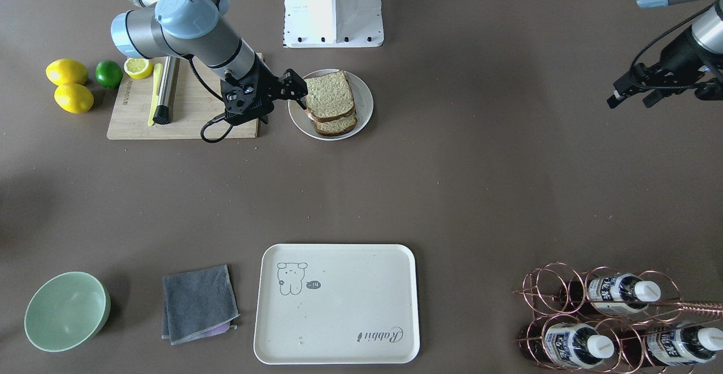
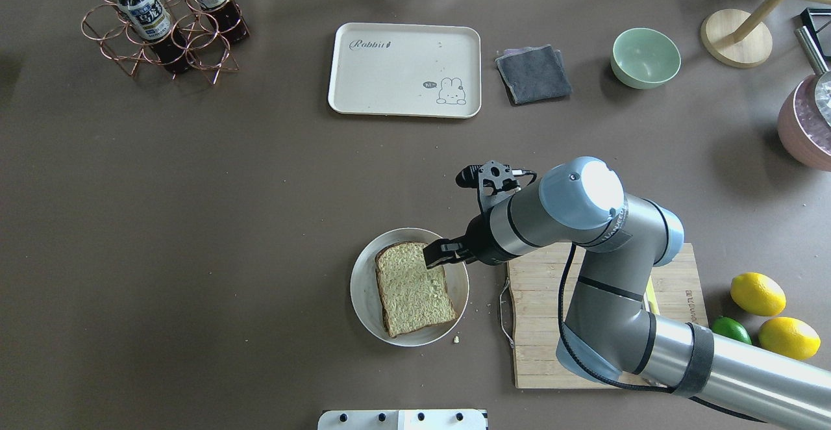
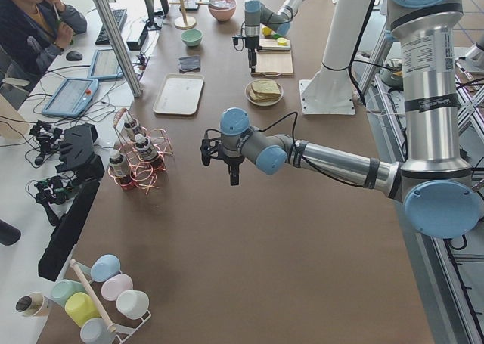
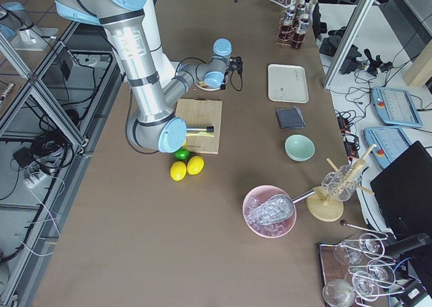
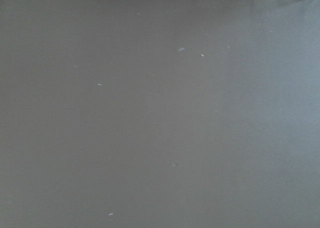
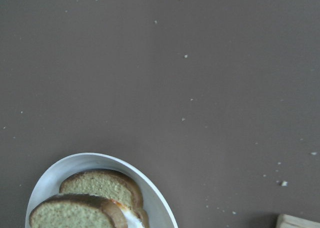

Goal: Make sandwich and place on tray

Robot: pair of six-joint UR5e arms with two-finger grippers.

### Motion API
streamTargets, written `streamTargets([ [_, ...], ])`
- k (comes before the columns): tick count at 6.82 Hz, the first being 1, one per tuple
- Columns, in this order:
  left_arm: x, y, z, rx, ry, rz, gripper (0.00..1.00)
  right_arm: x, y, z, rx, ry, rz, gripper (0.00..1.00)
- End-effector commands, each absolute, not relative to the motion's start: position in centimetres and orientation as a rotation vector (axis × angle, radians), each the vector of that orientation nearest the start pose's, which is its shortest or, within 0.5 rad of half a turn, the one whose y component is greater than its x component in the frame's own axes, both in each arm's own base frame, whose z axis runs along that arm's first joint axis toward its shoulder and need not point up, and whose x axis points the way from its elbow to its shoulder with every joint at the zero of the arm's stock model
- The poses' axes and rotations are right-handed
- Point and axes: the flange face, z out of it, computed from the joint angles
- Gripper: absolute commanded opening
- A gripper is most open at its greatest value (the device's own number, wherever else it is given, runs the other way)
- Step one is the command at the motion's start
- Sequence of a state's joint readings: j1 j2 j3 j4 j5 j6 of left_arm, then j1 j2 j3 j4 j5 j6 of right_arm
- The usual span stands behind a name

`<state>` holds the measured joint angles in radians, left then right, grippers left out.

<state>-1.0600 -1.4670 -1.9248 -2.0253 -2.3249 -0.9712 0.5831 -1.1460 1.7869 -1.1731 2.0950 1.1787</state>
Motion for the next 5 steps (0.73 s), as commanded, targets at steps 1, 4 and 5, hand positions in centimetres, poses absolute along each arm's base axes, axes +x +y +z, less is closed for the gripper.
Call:
streamTargets([
  [1, 29.8, -40.9, 40.0, -0.031, 1.040, -0.207, 0.97, -39.4, -44.0, 29.3, 0.046, -1.056, -0.092, 1.00],
  [4, 43.6, -34.9, 31.1, -0.118, 1.055, -0.234, 0.89, -26.2, -47.2, 40.9, 0.074, -0.986, -0.185, 1.00],
  [5, 47.0, -32.9, 28.3, -0.134, 1.030, -0.218, 0.85, -23.4, -47.2, 43.6, 0.092, -0.958, -0.203, 1.00],
])
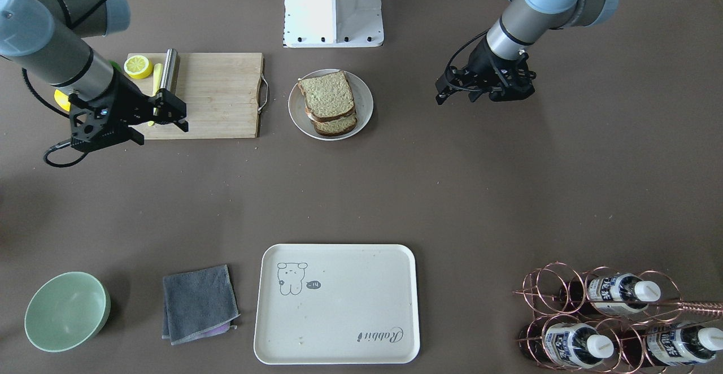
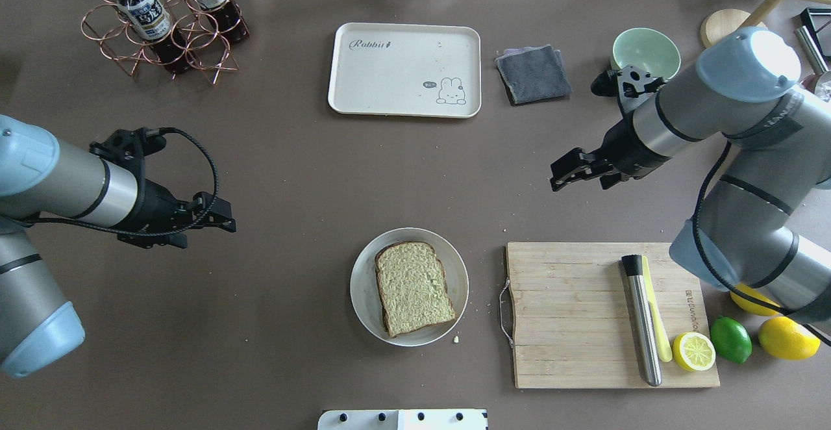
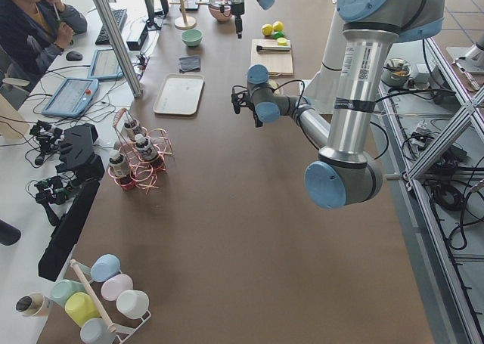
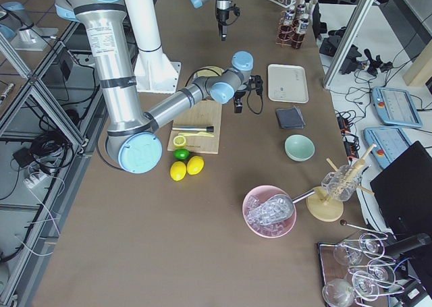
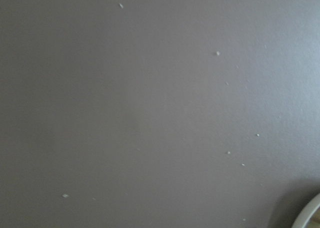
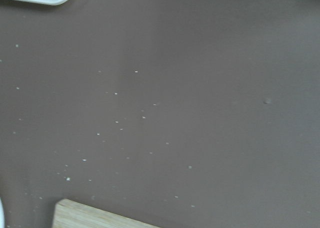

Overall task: Make sandwich and place on tray
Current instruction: 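Grasp the white plate rim with the left gripper while the right arm retracts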

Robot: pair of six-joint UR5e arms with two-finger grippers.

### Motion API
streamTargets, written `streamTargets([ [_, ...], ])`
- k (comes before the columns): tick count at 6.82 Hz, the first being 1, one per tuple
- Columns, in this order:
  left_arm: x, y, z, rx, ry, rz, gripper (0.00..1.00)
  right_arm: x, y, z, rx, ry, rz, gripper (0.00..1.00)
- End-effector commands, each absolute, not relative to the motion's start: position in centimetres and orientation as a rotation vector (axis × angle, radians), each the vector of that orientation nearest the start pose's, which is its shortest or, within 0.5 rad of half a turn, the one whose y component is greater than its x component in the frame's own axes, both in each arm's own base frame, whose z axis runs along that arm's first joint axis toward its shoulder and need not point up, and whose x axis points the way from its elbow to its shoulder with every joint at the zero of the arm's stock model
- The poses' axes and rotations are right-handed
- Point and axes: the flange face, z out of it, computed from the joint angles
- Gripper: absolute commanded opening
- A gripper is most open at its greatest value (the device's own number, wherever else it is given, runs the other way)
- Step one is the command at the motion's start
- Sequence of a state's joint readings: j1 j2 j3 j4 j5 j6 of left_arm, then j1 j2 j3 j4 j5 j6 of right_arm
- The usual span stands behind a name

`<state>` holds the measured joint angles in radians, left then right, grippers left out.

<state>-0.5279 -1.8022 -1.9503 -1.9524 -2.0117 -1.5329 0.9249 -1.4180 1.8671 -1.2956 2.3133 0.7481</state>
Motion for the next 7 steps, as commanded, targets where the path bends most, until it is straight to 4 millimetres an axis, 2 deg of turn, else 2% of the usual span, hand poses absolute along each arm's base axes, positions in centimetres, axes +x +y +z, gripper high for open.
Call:
streamTargets([
  [1, 49.5, -30.7, 27.4, -0.114, 1.022, -0.207, 0.82, -21.2, -46.9, 45.9, 0.100, -0.936, -0.216, 1.00],
  [2, 52.0, -28.7, 27.9, -0.096, 1.002, -0.183, 0.80, -19.1, -46.2, 48.2, 0.109, -0.912, -0.244, 1.00],
  [3, 53.4, -27.7, 27.0, -0.073, 1.011, -0.176, 0.78, -18.3, -46.0, 49.0, 0.114, -0.904, -0.256, 1.00],
  [5, 55.7, -27.4, 25.8, -0.077, 1.016, -0.163, 0.76, -18.2, -45.6, 49.8, 0.105, -0.894, -0.253, 1.00],
  [7, 56.3, -27.7, 25.9, -0.067, 1.011, -0.167, 0.70, -18.2, -45.5, 50.0, 0.106, -0.888, -0.252, 1.00],
])
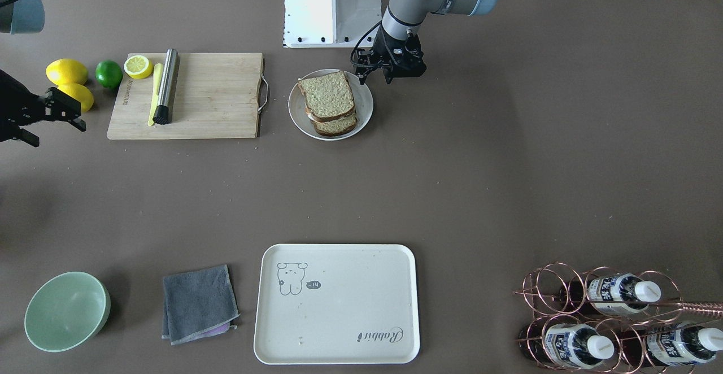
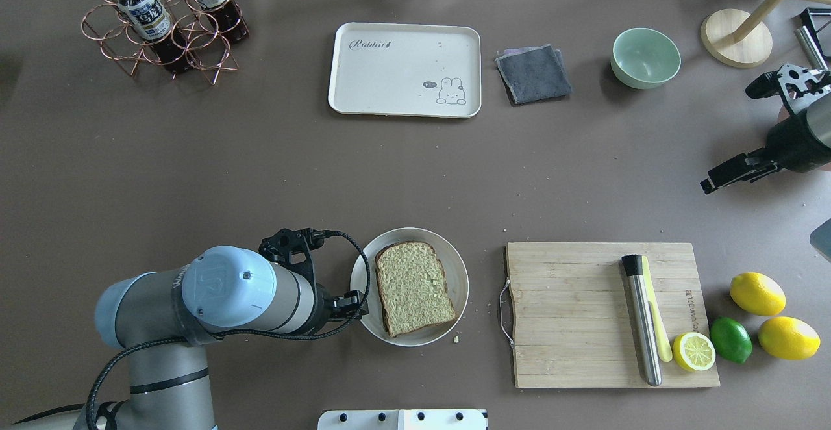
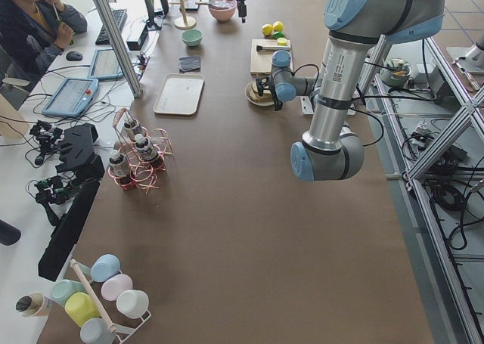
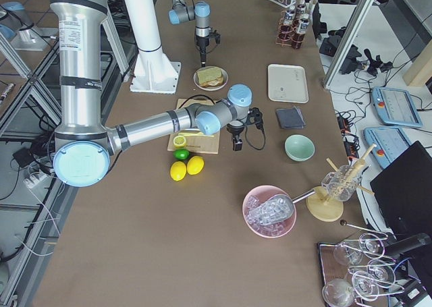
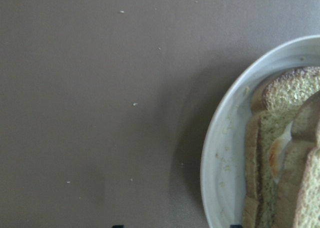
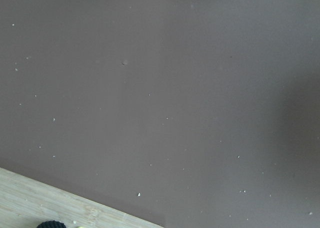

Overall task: Make sandwich and place on tray
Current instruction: 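Grasp the white plate rim with the left gripper while the right arm retracts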

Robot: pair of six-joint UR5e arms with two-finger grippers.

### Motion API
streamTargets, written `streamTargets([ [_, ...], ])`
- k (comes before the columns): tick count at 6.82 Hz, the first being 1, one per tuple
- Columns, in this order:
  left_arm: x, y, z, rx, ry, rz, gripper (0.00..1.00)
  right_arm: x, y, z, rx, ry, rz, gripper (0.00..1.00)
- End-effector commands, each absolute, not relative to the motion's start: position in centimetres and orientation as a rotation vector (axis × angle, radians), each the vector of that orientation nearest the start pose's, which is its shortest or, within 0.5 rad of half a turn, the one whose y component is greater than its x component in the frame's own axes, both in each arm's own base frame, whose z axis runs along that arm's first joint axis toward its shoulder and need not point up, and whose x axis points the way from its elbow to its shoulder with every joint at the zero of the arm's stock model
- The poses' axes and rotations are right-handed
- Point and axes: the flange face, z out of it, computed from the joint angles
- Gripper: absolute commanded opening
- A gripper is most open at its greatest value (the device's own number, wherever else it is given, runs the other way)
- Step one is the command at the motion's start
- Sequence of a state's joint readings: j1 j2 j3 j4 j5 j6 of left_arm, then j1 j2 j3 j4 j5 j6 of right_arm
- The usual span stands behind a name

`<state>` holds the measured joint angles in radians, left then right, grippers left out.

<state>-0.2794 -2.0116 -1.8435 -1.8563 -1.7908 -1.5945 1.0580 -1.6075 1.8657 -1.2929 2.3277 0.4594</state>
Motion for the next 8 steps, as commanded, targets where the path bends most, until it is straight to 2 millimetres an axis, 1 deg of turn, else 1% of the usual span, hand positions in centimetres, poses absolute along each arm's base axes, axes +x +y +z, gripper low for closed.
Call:
streamTargets([
  [1, 56.8, -27.9, 26.4, -0.068, 1.002, -0.170, 0.68, -18.2, -45.4, 50.1, 0.104, -0.886, -0.251, 1.00],
  [3, 57.4, -28.1, 26.0, -0.068, 1.005, -0.171, 0.63, -18.1, -45.3, 50.5, 0.101, -0.881, -0.250, 1.00],
  [4, 57.8, -28.2, 25.8, -0.068, 1.005, -0.171, 0.50, -18.1, -45.2, 50.6, 0.100, -0.881, -0.249, 1.00],
  [5, 57.8, -28.2, 25.8, -0.069, 1.005, -0.172, 0.12, -18.0, -45.1, 50.7, 0.098, -0.880, -0.249, 1.00],
  [6, 57.8, -28.2, 25.8, -0.067, 1.008, -0.170, 0.00, -18.1, -45.1, 50.7, 0.098, -0.880, -0.250, 1.00],
  [8, 57.5, -28.7, 25.5, -0.059, 1.041, -0.174, 0.00, -18.1, -44.9, 51.0, 0.092, -0.878, -0.251, 1.00],
])
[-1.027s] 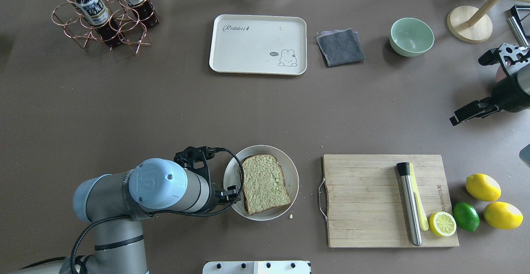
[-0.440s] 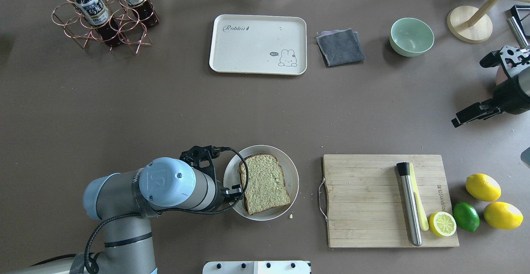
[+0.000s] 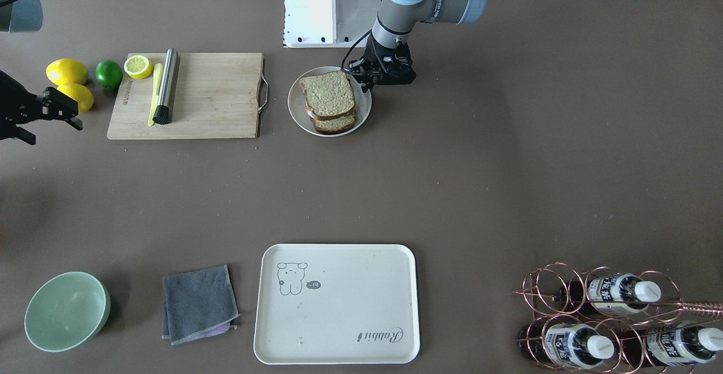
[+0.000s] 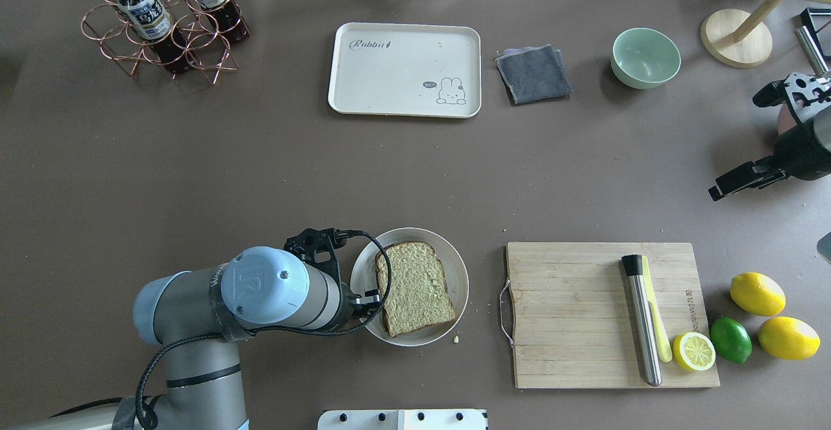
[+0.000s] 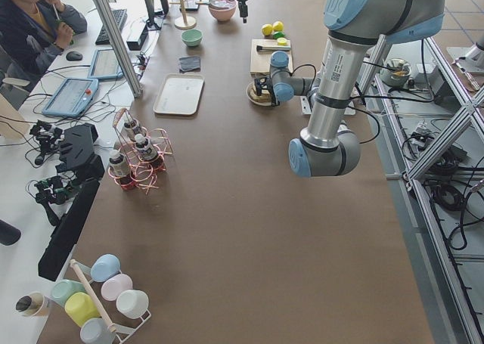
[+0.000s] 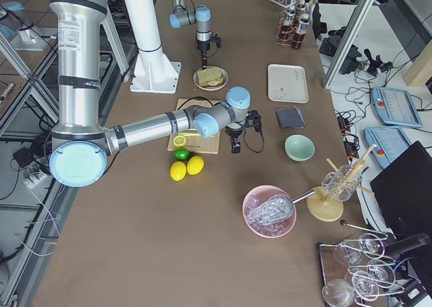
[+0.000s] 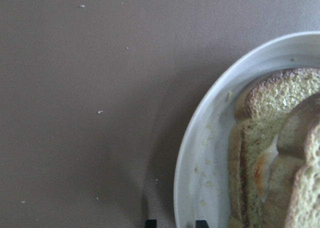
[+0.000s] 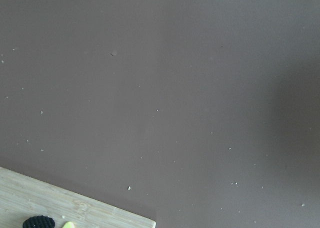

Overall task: Make sandwich and place on tray
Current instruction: 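Carry the plate with the left gripper onto the cream tray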

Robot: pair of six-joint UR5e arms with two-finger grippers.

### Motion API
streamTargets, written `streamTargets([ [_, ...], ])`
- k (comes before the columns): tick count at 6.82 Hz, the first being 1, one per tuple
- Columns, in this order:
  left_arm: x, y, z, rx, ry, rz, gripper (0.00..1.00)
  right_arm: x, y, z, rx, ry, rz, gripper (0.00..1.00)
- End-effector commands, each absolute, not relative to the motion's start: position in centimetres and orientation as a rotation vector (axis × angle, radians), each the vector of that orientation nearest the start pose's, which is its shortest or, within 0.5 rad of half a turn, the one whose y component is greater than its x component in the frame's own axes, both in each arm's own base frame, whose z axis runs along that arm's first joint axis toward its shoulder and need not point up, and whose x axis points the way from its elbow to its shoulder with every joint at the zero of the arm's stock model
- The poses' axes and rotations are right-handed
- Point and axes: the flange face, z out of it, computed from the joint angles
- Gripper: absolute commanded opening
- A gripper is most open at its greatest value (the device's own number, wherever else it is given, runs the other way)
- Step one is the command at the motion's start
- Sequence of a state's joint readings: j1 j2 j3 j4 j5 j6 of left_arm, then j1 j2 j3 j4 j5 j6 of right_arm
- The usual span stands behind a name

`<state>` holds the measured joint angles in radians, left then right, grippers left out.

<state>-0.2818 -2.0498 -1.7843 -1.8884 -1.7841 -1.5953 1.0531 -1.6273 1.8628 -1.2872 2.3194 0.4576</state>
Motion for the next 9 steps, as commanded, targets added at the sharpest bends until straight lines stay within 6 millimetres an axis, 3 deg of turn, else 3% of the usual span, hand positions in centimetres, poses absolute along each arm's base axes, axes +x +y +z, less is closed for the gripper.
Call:
streamTargets([
  [1, 56.7, -29.7, 25.0, -0.049, 1.054, -0.191, 0.00, -18.1, -44.9, 50.9, 0.095, -0.879, -0.252, 1.00],
  [4, 51.7, -36.3, 22.8, -0.002, 1.128, -0.263, 0.00, -18.0, -44.8, 50.8, 0.098, -0.880, -0.252, 1.00],
  [5, 49.1, -40.1, 22.6, -0.003, 1.149, -0.286, 0.00, -17.9, -44.8, 50.8, 0.097, -0.880, -0.251, 1.00],
  [6, 47.7, -44.0, 23.2, 0.032, 1.153, -0.232, 0.00, -17.9, -44.8, 50.9, 0.097, -0.880, -0.251, 1.00],
  [8, 47.6, -52.8, 25.3, 0.078, 1.164, -0.162, 0.00, -17.9, -44.7, 50.4, 0.105, -0.885, -0.260, 1.00],
  [9, 47.8, -57.3, 24.3, 0.081, 1.146, -0.191, 0.00, -18.0, -44.7, 50.3, 0.104, -0.890, -0.261, 1.00],
])
